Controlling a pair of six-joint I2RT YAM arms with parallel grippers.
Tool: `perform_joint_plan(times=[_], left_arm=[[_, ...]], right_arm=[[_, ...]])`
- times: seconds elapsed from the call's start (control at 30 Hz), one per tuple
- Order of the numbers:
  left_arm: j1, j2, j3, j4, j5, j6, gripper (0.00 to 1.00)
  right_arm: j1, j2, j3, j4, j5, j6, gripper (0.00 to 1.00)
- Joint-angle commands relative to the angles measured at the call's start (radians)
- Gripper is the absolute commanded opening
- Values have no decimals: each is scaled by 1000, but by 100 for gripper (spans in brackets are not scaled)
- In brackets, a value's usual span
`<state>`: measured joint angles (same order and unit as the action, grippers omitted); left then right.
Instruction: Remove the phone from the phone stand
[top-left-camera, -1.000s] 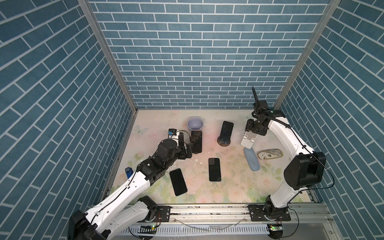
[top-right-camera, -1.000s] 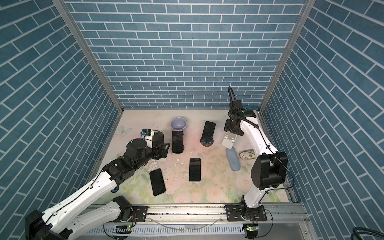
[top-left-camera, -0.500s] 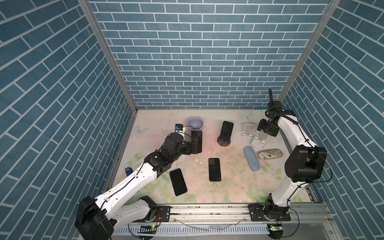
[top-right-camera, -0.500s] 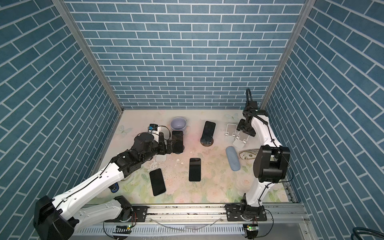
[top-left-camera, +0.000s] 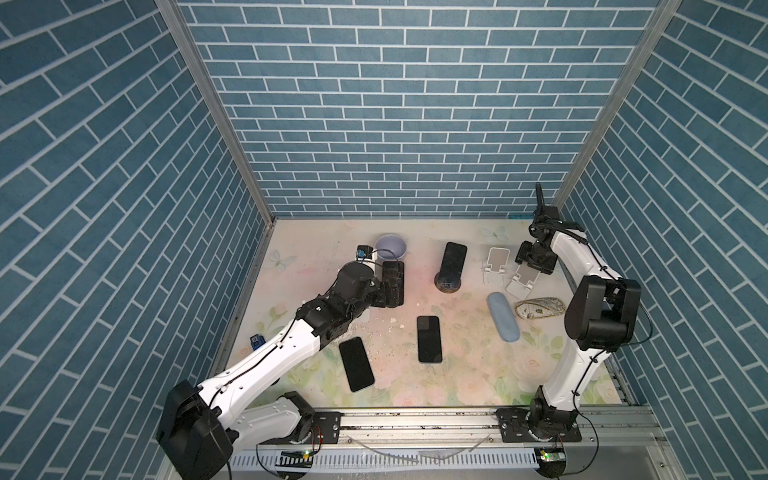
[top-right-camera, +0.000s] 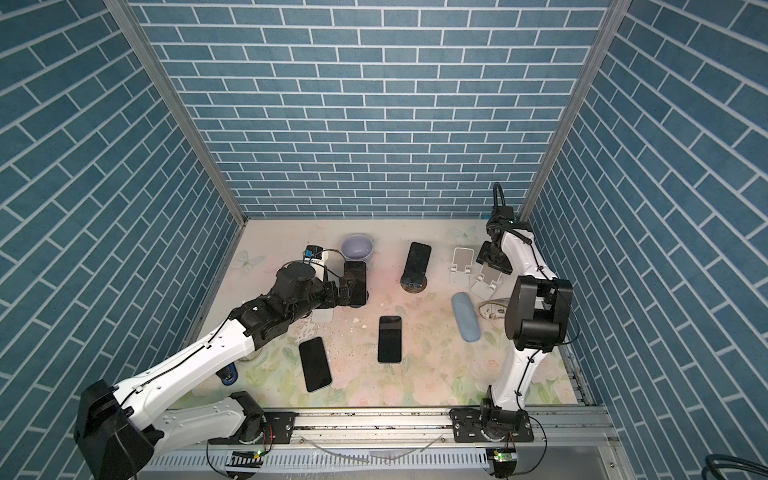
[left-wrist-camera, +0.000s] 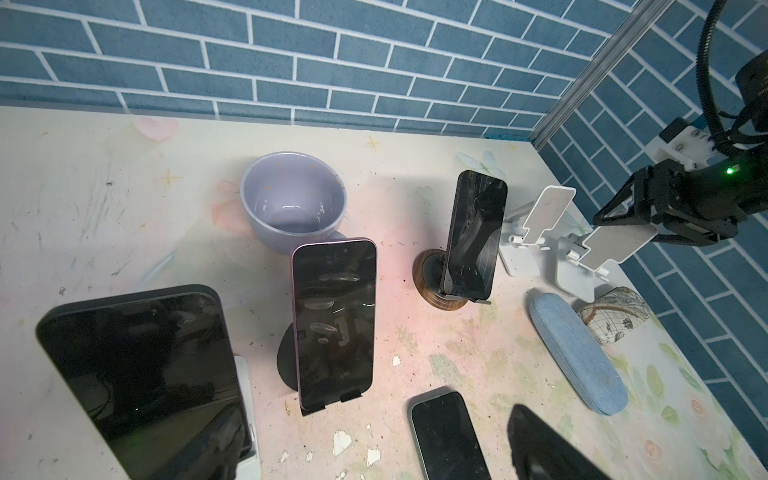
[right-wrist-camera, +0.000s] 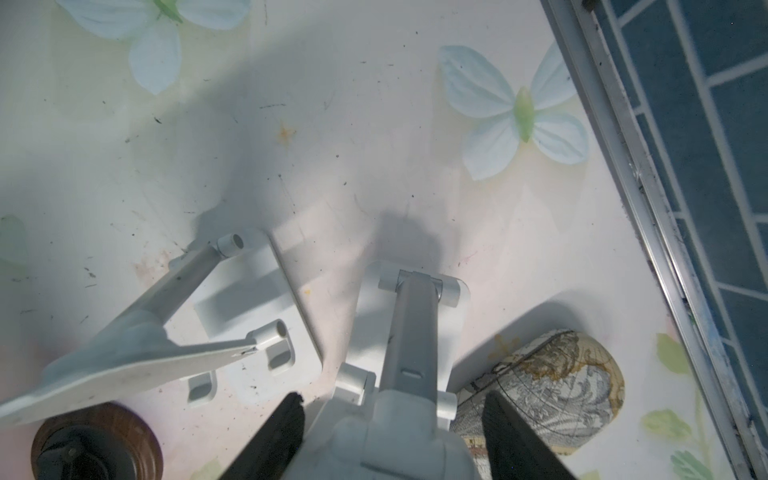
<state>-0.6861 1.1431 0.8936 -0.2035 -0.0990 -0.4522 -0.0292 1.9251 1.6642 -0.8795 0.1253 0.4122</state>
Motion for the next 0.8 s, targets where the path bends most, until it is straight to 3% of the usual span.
perform_joint_plan(times=[0.0, 0.77], left_arm=[[-7, 10, 23, 11, -3, 7, 100], [-13, 5, 30, 4, -14, 9, 100]], right_arm=[[-3, 32, 81, -19, 34, -6, 35], [-5, 119, 219, -154, 45, -48, 42]])
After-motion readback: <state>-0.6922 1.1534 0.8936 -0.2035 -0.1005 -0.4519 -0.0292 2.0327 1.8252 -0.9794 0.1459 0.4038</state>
